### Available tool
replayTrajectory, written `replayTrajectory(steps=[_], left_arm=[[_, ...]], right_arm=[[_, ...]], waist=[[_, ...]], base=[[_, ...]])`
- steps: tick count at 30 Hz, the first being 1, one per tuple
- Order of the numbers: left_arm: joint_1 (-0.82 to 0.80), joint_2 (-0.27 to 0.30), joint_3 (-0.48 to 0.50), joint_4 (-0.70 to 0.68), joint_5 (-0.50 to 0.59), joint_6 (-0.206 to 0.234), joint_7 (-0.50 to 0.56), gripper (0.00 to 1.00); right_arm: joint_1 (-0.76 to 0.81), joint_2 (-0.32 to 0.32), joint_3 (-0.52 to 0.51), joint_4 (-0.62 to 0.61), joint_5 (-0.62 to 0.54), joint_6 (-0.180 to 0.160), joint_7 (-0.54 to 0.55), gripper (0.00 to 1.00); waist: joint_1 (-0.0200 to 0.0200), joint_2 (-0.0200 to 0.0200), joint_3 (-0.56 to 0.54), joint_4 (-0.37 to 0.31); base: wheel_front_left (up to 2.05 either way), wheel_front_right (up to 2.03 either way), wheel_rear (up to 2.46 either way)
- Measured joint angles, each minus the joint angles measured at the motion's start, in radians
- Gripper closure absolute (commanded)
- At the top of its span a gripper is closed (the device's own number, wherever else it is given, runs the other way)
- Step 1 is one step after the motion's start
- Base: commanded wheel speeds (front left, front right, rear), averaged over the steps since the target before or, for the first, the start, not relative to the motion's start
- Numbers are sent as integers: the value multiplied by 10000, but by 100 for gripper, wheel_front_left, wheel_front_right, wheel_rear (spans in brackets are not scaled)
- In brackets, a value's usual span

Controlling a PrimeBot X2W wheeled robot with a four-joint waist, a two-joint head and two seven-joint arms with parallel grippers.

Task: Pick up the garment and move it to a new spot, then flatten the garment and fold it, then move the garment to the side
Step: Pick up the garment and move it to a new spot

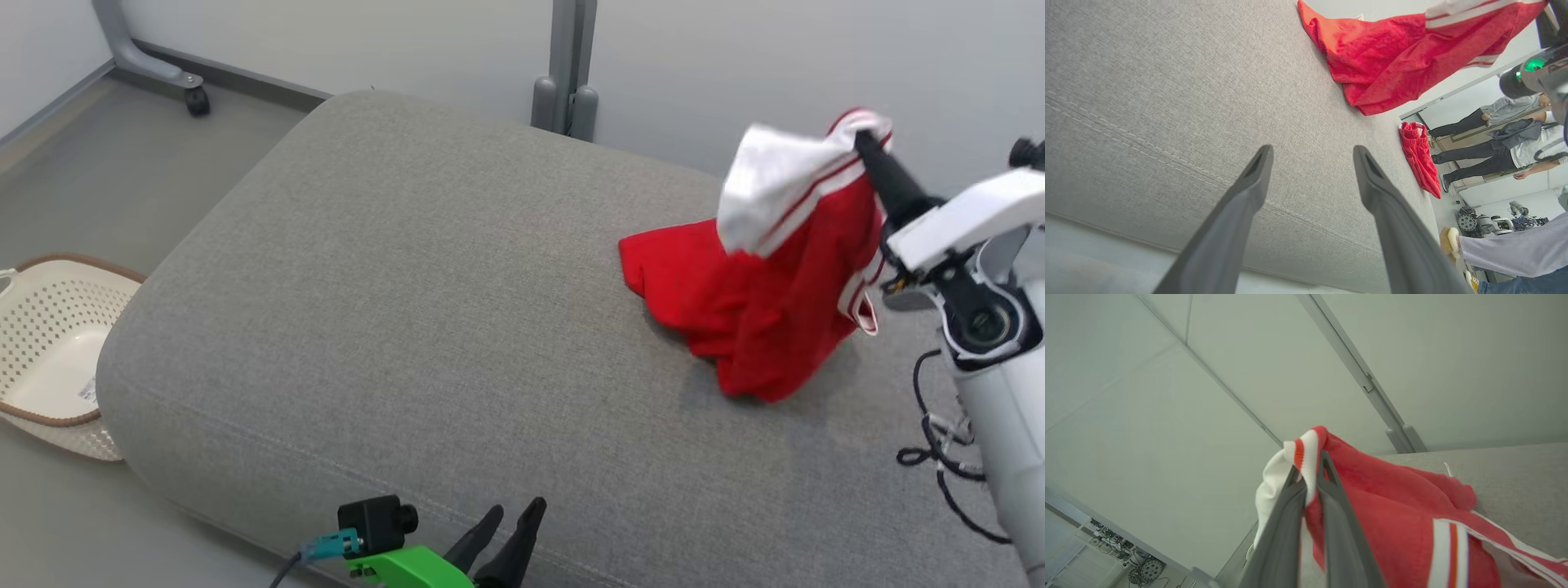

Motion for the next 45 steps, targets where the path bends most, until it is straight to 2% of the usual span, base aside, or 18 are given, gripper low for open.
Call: replayTrajectory(steps=[5,8,14,21,25,27,29,31,34,37,45], left_arm=[[27,130,94,-58,-54,69,-46,0],[49,132,113,-111,-56,71,-61,0],[144,140,201,-194,-56,153,-173,0],[164,146,199,-307,-54,163,-230,0],[165,169,117,-305,-52,173,-215,0],[165,165,75,-305,-52,173,-199,0],[162,140,-38,-311,-50,173,-98,0],[161,127,-65,-318,-50,173,-67,0],[158,121,-92,-336,-27,173,-31,0],[158,130,-21,-339,-23,176,-33,0],[159,136,-21,-376,-23,259,-38,0]], right_arm=[[867,102,278,-500,134,0,71,100],[1392,-140,454,-905,96,0,58,100],[2947,-188,1488,-1534,-163,0,155,100],[4442,-587,1231,-1553,-669,2,-759,100],[4963,-382,1887,-1822,-917,2,-918,100],[5065,-301,2082,-1923,-932,2,-959,100],[5307,-314,2752,-2163,-1511,2,-1005,100],[5372,-353,2917,-2190,-1668,2,-1051,100],[5491,-587,3292,-2199,-2345,2,-1141,100],[5491,-1062,3254,-1956,-3118,-4,-1423,100],[5123,-2196,2305,-1221,-3760,-685,-1866,100]], waist=[[0,0,-60,-491],[0,0,-50,-868],[0,0,-19,-1662],[0,0,50,-2463],[0,0,101,-2772],[0,0,113,-2827],[0,0,142,-2893],[0,0,147,-2877],[0,0,172,-2812],[0,0,209,-2767],[0,0,319,-2710]], base=[[0,0,0],[0,0,0],[0,0,0],[0,0,0],[0,0,0],[0,0,0],[0,0,0],[0,0,0],[0,0,0],[0,0,0],[0,0,0]])
